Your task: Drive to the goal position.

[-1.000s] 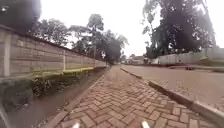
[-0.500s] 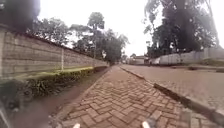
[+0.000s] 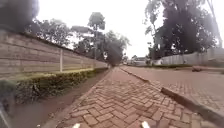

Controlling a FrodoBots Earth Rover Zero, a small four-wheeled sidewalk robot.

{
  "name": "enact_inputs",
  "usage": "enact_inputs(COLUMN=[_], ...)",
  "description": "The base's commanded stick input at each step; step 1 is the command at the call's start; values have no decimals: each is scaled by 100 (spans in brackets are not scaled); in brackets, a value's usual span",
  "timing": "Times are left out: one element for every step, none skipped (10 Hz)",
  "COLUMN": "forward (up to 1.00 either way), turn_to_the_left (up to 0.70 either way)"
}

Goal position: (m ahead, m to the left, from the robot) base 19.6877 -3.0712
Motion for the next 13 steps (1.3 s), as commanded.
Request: enact_inputs(forward=[70, 70, 70, 70, 70, 70, 70, 70, 70, 70, 70, 70, 70], turn_to_the_left=[2, 0, 0, 0, 0, 0, 0, 0, 0, 0, 0, 0, 1])
